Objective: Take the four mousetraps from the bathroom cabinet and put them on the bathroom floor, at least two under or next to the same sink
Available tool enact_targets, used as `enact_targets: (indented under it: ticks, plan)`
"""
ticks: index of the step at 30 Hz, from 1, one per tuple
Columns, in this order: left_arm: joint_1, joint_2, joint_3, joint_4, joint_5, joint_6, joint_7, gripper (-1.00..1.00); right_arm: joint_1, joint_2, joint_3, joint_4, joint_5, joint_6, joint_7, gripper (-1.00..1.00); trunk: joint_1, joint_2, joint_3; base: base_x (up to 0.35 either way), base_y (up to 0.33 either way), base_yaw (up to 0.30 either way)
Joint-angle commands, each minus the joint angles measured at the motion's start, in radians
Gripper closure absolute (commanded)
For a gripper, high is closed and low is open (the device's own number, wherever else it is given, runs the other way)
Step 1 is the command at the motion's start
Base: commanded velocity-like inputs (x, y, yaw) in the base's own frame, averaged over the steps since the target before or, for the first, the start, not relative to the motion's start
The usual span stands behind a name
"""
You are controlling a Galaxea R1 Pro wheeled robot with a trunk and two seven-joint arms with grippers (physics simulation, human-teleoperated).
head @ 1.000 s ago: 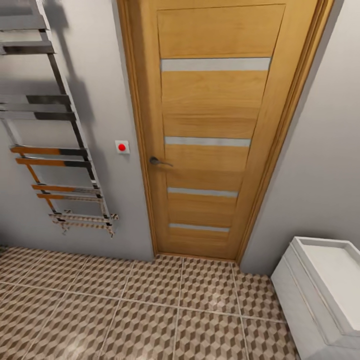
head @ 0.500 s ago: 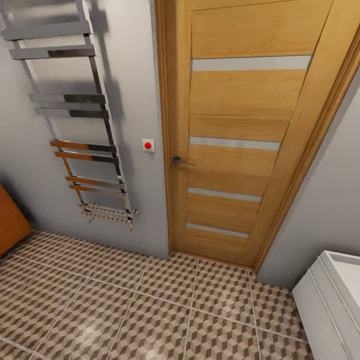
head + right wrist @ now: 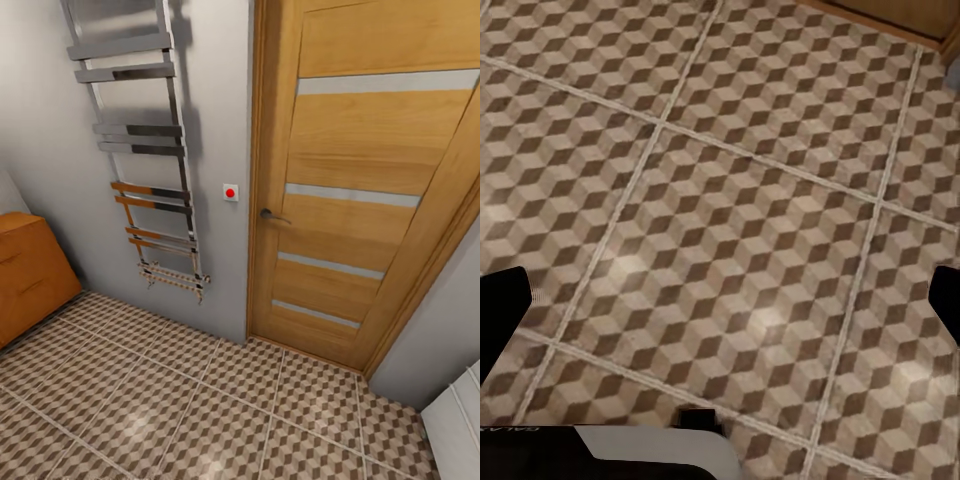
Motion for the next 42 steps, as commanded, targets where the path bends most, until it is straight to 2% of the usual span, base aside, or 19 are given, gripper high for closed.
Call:
enact_targets:
  ticks: [1, 42]
  plan:
    - [-0.001, 0.000, -0.009, 0.001, 0.006, -0.003, 0.005, -1.00, 0.000, 0.000, 0.009, 0.000, -0.008, -0.003, -0.002, -1.00, 0.001, -0.002, -0.002, 0.000, 0.000, 0.279]
    - [-0.001, -0.001, -0.009, 0.002, 0.006, -0.003, 0.005, -1.00, 0.000, 0.000, 0.009, 0.000, -0.008, -0.003, -0.002, -1.00, 0.001, -0.002, -0.002, 0.000, 0.000, 0.279]
